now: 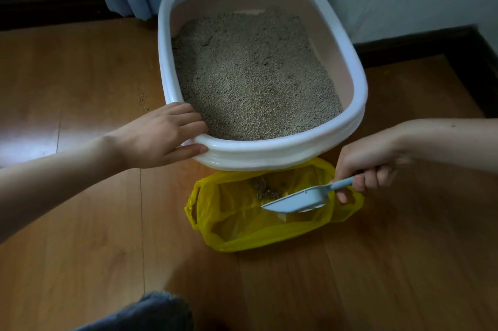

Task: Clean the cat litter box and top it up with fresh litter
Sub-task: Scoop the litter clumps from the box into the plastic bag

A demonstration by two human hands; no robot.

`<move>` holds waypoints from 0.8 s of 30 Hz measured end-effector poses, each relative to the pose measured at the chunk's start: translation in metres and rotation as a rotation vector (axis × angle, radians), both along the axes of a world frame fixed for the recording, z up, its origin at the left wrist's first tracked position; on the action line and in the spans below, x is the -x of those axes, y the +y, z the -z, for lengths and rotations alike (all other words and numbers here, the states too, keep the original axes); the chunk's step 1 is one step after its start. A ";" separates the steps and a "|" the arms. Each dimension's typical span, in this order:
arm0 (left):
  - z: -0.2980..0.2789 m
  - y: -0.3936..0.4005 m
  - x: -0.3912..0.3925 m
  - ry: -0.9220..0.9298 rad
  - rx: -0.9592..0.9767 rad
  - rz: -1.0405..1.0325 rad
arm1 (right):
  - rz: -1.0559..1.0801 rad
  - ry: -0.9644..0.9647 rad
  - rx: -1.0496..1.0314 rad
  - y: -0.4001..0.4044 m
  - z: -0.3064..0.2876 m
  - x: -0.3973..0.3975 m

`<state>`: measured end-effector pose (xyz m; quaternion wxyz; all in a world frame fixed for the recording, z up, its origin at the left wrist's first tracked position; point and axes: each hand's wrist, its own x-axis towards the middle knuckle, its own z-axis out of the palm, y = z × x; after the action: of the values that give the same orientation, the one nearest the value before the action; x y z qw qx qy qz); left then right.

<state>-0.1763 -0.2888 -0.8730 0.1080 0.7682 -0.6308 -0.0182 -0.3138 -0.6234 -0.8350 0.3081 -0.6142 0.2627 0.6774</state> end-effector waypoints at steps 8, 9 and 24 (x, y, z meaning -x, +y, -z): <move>0.002 0.000 0.000 0.004 -0.002 -0.006 | -0.322 -0.555 -0.141 -0.004 -0.007 0.001; 0.002 0.000 0.000 0.002 0.000 -0.006 | -0.334 -0.621 -0.189 -0.004 -0.009 0.000; 0.005 0.000 -0.001 -0.008 -0.003 -0.006 | -0.914 -1.052 0.114 0.010 0.003 0.007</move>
<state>-0.1750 -0.2887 -0.8779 0.1043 0.7703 -0.6289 -0.0160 -0.3211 -0.6130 -0.8375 0.0458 -0.9247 -0.1712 0.3369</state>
